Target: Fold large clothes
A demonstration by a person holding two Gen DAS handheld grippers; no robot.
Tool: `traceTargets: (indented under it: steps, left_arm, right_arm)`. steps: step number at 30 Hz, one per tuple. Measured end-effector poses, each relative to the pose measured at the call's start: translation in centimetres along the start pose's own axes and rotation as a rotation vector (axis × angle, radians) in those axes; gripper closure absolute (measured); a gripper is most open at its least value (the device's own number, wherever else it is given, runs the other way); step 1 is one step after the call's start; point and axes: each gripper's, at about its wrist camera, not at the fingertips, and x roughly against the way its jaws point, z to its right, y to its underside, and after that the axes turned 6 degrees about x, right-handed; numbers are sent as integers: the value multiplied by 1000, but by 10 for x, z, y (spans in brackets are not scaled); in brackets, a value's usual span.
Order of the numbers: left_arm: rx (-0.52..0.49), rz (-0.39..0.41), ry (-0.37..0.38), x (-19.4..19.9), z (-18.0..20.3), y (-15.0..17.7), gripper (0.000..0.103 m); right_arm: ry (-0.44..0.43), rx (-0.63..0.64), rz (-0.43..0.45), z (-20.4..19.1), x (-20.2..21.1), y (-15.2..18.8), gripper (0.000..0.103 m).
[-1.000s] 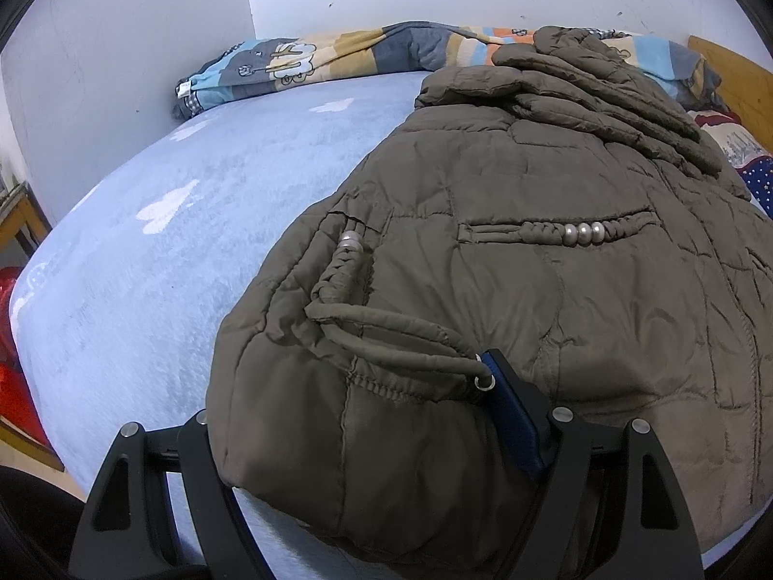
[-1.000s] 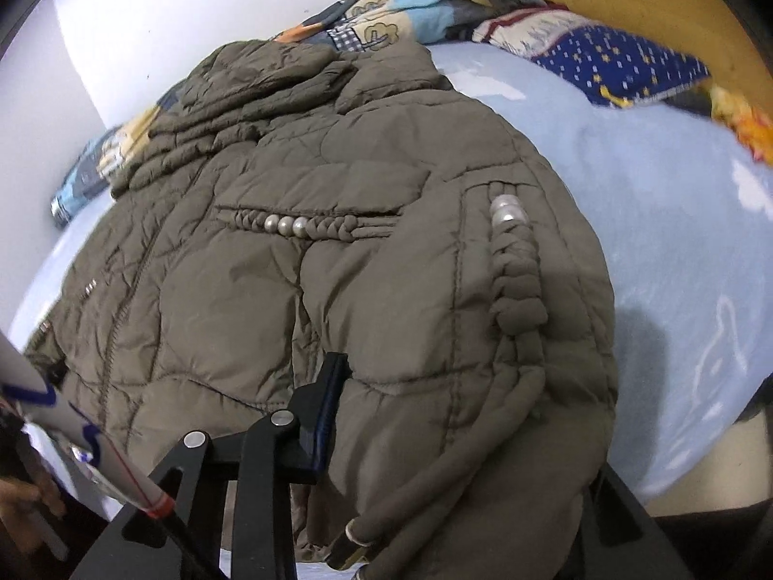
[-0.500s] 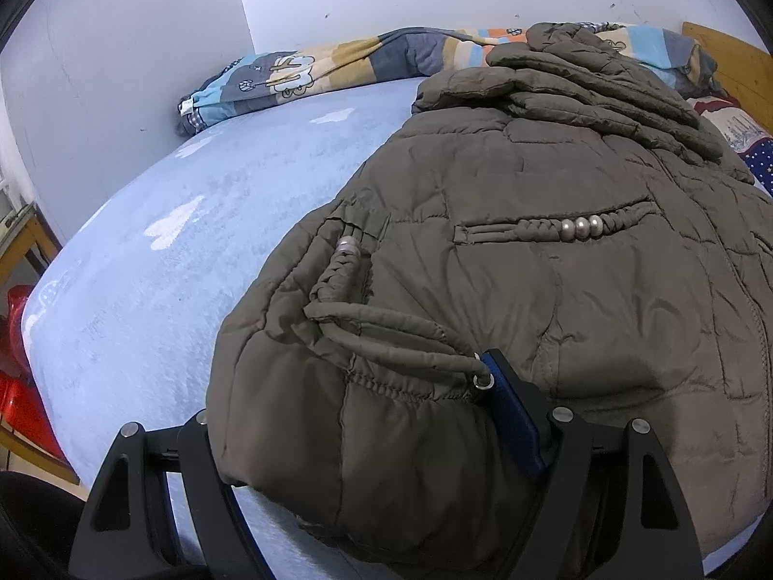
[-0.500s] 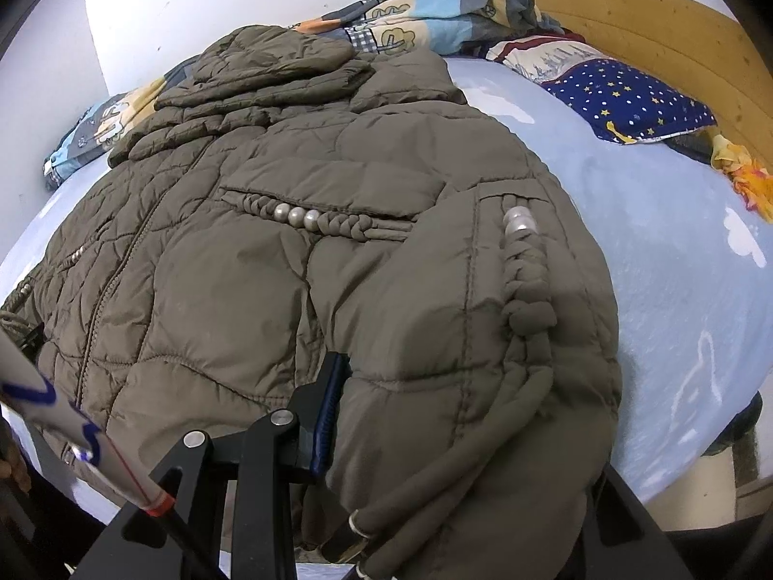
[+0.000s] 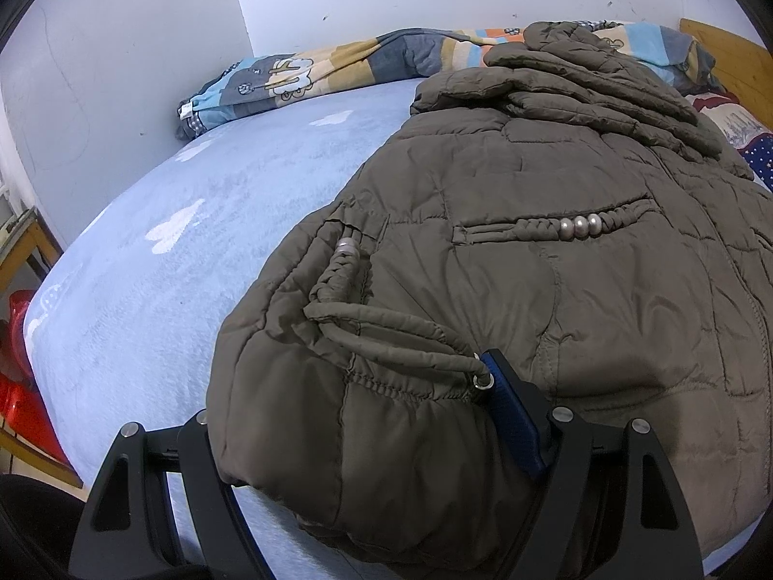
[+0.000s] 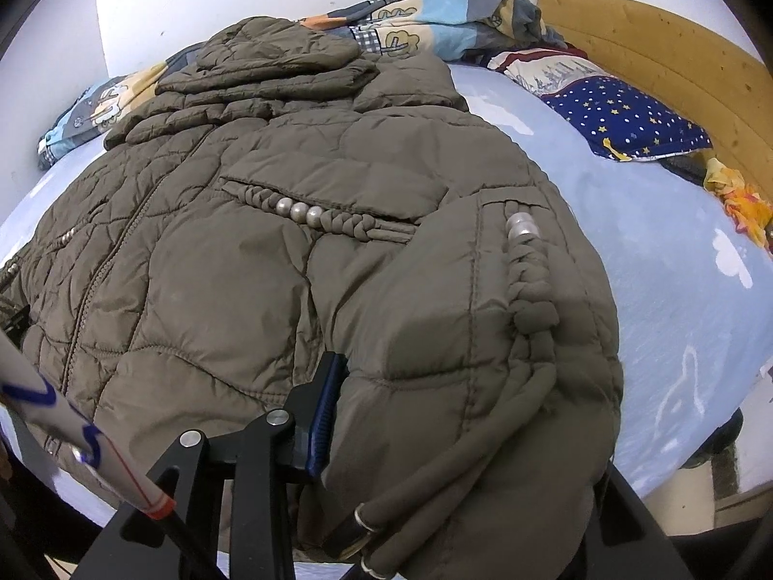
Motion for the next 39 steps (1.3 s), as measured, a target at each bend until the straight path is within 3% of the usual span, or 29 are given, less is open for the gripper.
traceTargets:
  steps: [3,8,17,25,39]
  left_arm:
    - [-15,6,8,1,2,-1,28]
    - [-64,37,18,9,10,0,49]
    - [-43,42,52,15,2,-2,64]
    - [-53,68,61,22,3,-4,71]
    - [-43,119,110,52,0,-7,76]
  right_arm:
    - [9,12,6,-2,1,0,63]
    - [3,13,22,-3,5,-1,71]
    - [12,26,44,-4,10,-1,73]
    - [23,32,67,-3,16,-1,75]
    - [41,5,182,8,51,-7,77]
